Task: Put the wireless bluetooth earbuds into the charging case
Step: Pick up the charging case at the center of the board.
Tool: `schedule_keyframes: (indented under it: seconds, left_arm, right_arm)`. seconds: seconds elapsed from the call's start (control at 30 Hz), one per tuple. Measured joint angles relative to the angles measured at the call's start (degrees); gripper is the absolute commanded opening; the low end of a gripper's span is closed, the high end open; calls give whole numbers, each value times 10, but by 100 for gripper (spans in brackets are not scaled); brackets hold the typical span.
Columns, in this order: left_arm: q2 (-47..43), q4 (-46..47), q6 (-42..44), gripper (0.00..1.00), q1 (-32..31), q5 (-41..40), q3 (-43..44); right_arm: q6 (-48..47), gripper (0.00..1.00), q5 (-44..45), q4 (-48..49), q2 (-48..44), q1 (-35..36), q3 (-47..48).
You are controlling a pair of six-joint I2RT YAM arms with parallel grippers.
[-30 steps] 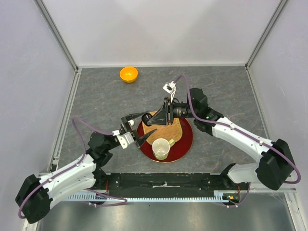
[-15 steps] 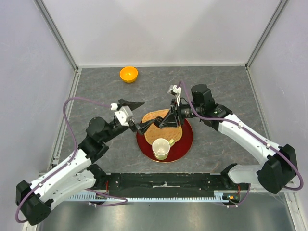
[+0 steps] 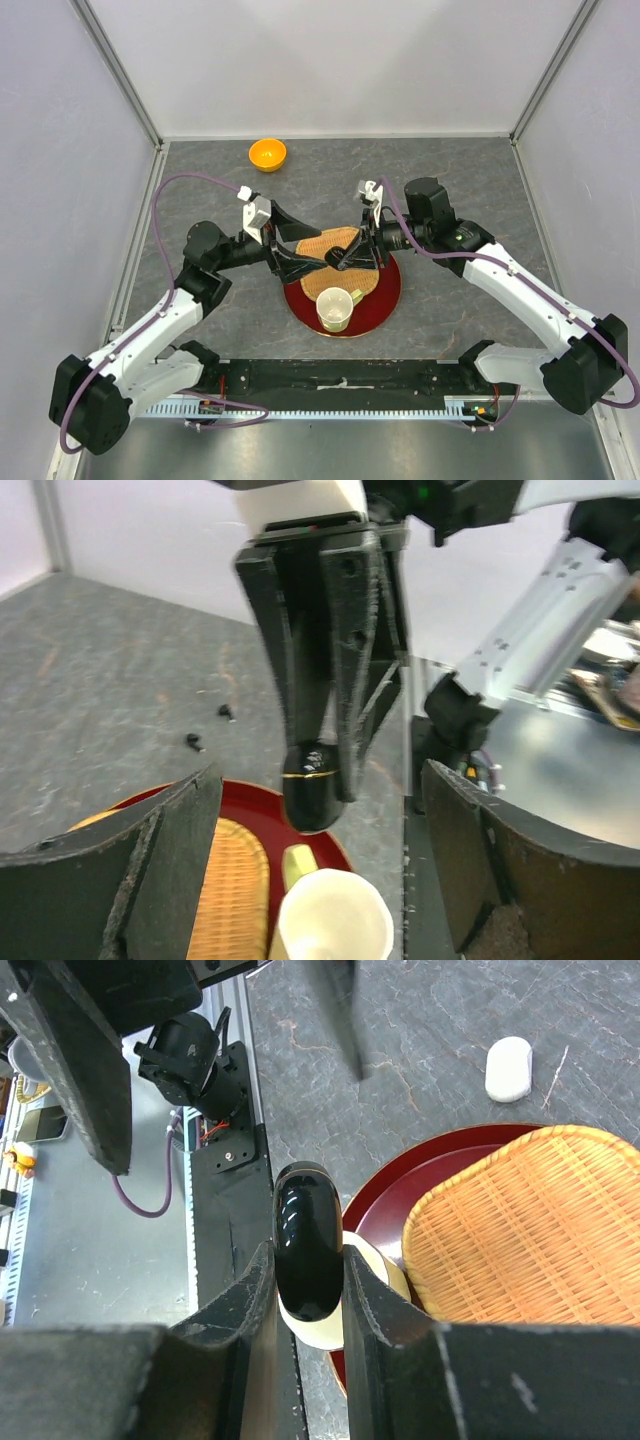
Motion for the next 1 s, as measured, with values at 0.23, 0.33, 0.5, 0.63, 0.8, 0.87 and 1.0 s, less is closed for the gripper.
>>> schedule_keyframes:
  seconds: [0.23, 0.33, 0.5, 0.63, 0.8, 0.87, 1.0]
  left_arm:
    - [52, 66, -66, 62, 0, 87, 0]
    - [74, 73, -82, 61, 1, 101, 0]
    - [88, 84, -96, 55, 2, 108, 0]
    - [97, 100, -106, 48, 2, 108, 0]
    - [114, 117, -117, 34, 2, 106, 1]
    - [119, 122, -120, 34, 1, 105, 1]
    - [122, 126, -123, 40, -2, 103, 2]
  right_arm:
    - [-4, 0, 2, -3, 0, 0, 7]
    - [-4, 0, 2, -5, 0, 0, 10]
    - [-4, 0, 1, -5, 0, 0, 10]
    - [-4, 0, -2, -5, 0, 0, 11]
    - [-3, 0, -5, -7, 0, 0, 12]
    - [-2, 0, -8, -9, 0, 1, 12]
    - [-1, 0, -10, -12, 0, 1, 12]
